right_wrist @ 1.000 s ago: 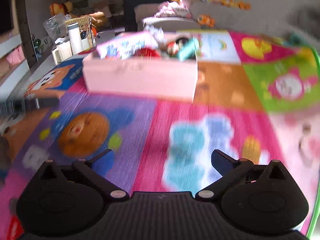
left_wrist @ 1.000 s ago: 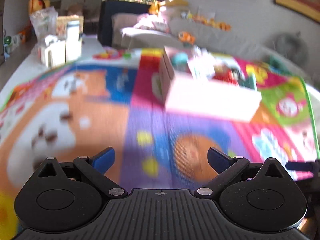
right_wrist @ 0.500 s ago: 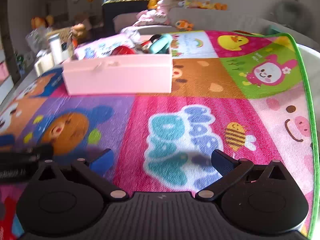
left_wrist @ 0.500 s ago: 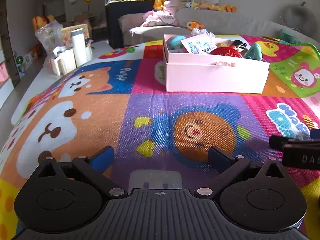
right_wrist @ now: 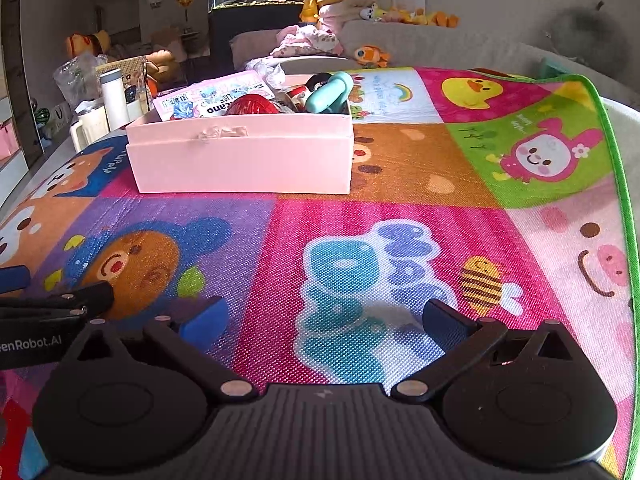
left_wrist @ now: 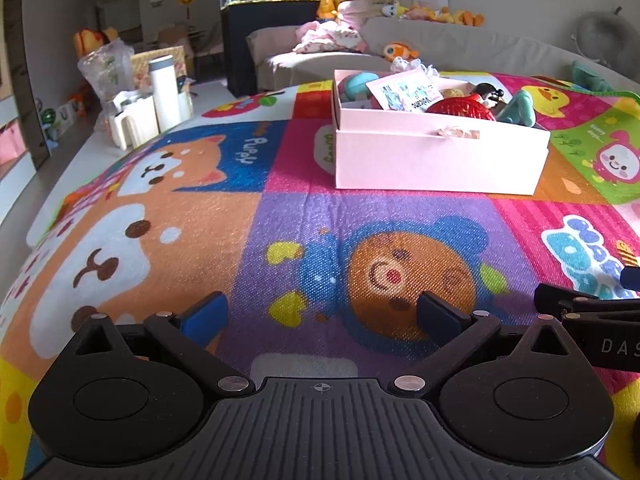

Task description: Organize objects

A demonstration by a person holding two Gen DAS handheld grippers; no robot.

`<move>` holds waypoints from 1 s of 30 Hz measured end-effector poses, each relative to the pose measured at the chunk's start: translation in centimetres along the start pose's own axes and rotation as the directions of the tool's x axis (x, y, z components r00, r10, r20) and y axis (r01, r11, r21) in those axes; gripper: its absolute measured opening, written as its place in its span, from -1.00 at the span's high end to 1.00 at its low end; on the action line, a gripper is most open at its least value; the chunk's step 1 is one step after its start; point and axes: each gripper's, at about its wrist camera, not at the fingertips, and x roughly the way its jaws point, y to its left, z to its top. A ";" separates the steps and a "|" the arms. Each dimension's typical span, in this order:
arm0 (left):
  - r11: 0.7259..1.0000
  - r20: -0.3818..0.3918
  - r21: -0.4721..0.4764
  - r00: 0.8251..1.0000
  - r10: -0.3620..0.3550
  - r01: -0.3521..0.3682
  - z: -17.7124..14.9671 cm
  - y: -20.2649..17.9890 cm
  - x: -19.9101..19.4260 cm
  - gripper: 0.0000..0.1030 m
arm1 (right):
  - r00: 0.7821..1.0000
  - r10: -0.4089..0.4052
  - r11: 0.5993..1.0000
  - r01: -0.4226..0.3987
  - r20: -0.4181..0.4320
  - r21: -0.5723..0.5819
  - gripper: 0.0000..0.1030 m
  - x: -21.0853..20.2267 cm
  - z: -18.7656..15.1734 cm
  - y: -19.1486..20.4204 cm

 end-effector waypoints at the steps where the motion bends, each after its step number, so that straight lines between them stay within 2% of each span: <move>1: 1.000 0.000 -0.001 1.000 -0.001 0.001 0.0 0.0 0.0 -1.00 | 1.000 0.001 1.000 -0.001 0.000 -0.003 -1.00 0.0 0.0 0.0; 30: 1.000 0.002 0.002 1.000 -0.014 0.014 0.0 0.0 -0.1 -0.99 | 1.000 0.008 1.000 -0.008 0.000 0.006 -1.00 0.1 0.2 0.2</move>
